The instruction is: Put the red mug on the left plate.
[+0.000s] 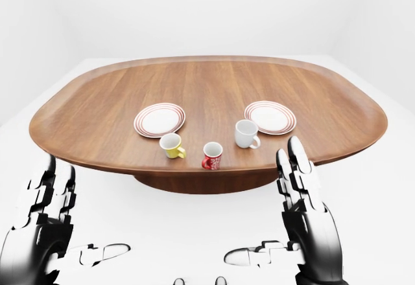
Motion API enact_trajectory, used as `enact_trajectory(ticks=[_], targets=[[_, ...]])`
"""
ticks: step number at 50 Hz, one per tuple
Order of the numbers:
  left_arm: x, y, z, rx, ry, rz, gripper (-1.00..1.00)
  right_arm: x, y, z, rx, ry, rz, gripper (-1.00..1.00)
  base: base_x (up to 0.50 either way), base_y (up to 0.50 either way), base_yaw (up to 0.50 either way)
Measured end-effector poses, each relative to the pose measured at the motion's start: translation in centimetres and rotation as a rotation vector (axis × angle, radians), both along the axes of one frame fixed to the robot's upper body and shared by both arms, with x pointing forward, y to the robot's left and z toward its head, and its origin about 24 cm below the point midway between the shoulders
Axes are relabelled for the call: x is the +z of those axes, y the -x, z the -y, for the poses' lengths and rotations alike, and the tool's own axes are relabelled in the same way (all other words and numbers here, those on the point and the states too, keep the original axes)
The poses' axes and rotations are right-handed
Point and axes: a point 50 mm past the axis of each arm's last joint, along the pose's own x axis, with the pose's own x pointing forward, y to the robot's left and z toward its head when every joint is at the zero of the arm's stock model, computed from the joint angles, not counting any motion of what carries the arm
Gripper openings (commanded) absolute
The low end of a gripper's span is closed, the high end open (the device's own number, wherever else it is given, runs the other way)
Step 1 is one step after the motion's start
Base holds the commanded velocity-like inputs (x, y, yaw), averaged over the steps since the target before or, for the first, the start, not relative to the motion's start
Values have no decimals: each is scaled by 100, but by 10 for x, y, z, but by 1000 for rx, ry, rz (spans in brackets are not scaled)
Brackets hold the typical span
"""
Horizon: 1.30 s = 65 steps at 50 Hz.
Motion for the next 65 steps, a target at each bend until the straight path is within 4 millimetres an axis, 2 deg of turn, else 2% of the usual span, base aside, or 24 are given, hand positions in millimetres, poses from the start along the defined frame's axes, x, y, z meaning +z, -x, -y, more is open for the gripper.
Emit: enact_trajectory(ticks=[53,65], targets=[[0,0,1,-7,-4,-2,100,0,-2,-4,12,7,-5,100,5,50,0],[0,-1,2,-10,-10,-2,100,-10,-8,4,20,-27,-25,100,0,0,0]])
